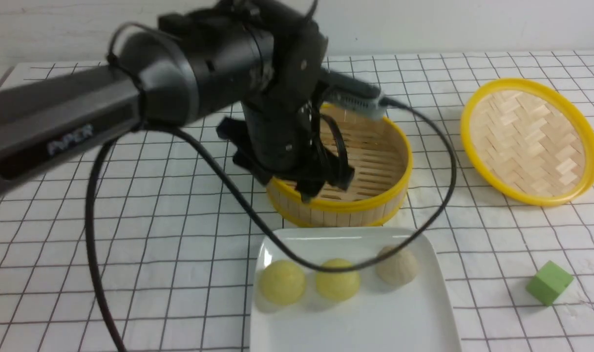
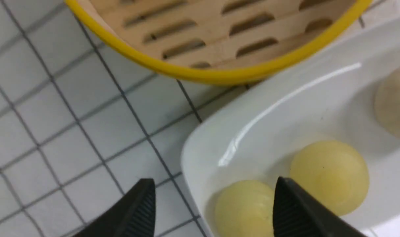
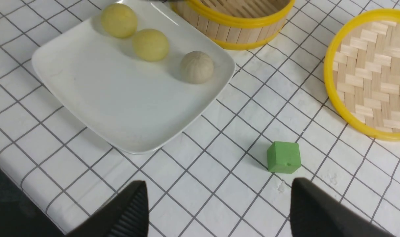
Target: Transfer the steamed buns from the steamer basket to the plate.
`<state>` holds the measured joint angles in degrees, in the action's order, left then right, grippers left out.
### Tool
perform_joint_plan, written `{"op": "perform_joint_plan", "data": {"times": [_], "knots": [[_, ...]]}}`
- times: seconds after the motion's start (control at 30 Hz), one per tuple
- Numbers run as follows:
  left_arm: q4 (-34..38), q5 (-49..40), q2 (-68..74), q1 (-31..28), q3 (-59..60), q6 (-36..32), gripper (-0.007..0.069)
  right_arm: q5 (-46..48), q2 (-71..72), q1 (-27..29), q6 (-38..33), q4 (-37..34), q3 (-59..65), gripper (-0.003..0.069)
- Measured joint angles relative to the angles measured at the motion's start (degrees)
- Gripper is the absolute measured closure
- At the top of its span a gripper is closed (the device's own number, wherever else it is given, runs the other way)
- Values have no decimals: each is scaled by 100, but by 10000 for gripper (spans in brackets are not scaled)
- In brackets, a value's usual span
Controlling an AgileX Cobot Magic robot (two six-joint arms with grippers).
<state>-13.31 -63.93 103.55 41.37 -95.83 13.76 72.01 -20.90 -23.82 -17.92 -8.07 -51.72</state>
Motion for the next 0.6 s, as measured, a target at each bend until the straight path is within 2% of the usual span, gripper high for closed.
{"op": "perform_joint_plan", "data": {"times": [0.13,0.17,0.2,0.23,0.27,0.33,0.47,0.6], "knots": [[-1078,-36,-520,0,-846,180,178,-152,0,0,0,24,0,101],[-1141,-36,-545,0,-884,210,179,-152,0,0,0,24,0,101],[-1730,-36,-775,0,-1193,536,186,-274,0,0,0,24,0,101],[-1796,-36,-801,0,-1224,578,186,-304,0,0,0,24,0,101],[-2376,-31,-1035,0,-1450,1006,188,-420,0,0,0,24,0,101],[-2892,-10,-1276,0,-1568,1418,191,-596,0,0,13,24,0,101],[-3511,21,-1745,0,-1624,1825,193,-1066,0,0,222,24,0,101],[-3546,-6,-2172,0,-1625,1581,194,-1515,0,0,561,177,0,101]]}}
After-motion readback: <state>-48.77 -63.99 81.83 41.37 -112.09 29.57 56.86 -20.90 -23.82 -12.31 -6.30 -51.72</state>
